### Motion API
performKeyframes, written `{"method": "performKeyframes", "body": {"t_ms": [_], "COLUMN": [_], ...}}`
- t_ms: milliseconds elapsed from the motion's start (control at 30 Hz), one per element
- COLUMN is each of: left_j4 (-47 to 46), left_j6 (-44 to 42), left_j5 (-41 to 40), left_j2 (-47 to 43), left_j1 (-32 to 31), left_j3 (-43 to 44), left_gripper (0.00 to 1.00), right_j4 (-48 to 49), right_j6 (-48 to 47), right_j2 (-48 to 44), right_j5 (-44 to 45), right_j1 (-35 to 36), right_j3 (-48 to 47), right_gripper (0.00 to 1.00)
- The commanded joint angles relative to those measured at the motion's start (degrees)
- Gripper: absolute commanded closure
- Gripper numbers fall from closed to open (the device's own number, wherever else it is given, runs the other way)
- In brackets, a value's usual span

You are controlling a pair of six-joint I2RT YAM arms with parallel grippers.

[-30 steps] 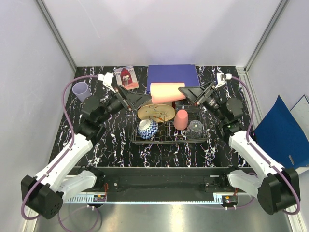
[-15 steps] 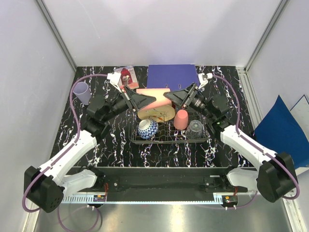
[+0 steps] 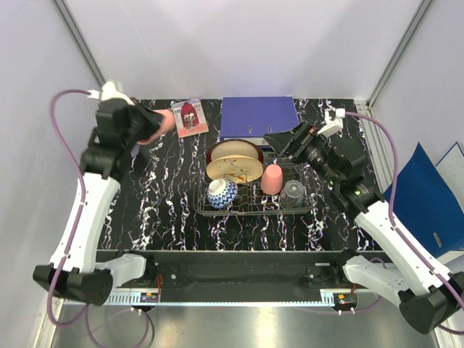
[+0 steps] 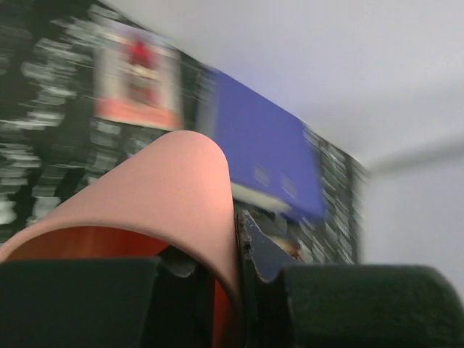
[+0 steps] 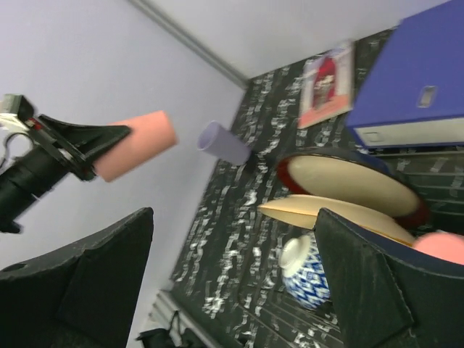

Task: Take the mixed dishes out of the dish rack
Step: Place the cup at the center of the board.

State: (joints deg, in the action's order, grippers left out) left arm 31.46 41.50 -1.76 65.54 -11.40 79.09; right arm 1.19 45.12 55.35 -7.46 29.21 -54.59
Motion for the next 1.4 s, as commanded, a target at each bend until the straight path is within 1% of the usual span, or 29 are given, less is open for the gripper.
{"method": "performKeyframes", "body": {"t_ms": [0,33,67,100,133,167,200,233,267,333,400,567,667,800,900,1367], "left_j4": [15.81,16.43,18.87,20.12,22.74,24.24,25.65,26.71,27.76,28.21,28.3,29.0,28.92,28.74,28.57,28.3], "left_j6": [-5.36,-5.72,-5.72,-5.98,-5.9,-5.81,-5.81,-5.9,-5.99,-6.43,-7.21,-8.01,-8.01,-8.27,-8.1,-7.66], "left_j5": [-16.59,-19.92,-20.65,-20.83,-21.18,-21.09,-20.92,-20.92,-21.0,-20.83,-20.57,-17.58,-16.61,-17.4,-15.65,-13.89], "left_j2": [7.22,10.89,13.1,15.39,20.28,22.77,25.23,29.34,31.04,35.16,37.37,44.58,47.31,49.68,51.87,59.0], "left_j1": [5.41,6.29,7.26,9.44,10.42,11.13,12.53,12.98,13.24,14.21,15.35,18.34,19.39,20.01,20.54,21.94], "left_j3": [10.54,12.39,16.67,19.15,21.7,27.2,29.87,32.33,36.1,39.02,42.54,48.95,50.63,51.69,52.13,53.54], "left_gripper": [1.0,1.0,1.0,1.0,1.0,1.0,1.0,1.0,1.0,1.0,1.0,1.0,1.0,1.0,1.0,1.0], "right_j4": [-16.46,-17.53,-19.45,-20.08,-20.52,-21.14,-21.32,-21.41,-21.41,-21.41,-21.76,-22.37,-22.46,-22.02,-21.14,-20.0], "right_j6": [-5.92,-6.45,-6.54,-6.71,-7.24,-7.33,-7.59,-7.77,-7.94,-8.3,-8.82,-10.49,-11.55,-11.81,-11.73,-12.25], "right_j2": [-1.38,-1.56,-1.82,-2.35,-2.7,-3.14,-4.02,-4.55,-5.25,-6.75,-8.06,-9.03,-8.77,-7.72,-6.75,-3.76], "right_j5": [10.53,11.15,11.94,11.95,11.95,11.6,11.51,11.33,11.24,11.16,10.98,11.42,11.68,11.33,10.8,11.07], "right_j1": [0.14,0.06,0.06,0.14,0.06,0.06,0.06,0.06,0.06,0.06,0.06,0.06,0.06,0.06,0.06,0.14], "right_j3": [-2.63,-2.8,-2.63,-2.54,-1.93,-1.66,-1.31,-0.44,0.09,1.32,2.03,3.52,3.7,3.61,3.79,3.96], "right_gripper": [0.0,0.0,0.0,0.0,0.0,0.0,0.0,0.0,0.0,0.0,0.0,0.0,0.0,0.0,0.0,0.0]}}
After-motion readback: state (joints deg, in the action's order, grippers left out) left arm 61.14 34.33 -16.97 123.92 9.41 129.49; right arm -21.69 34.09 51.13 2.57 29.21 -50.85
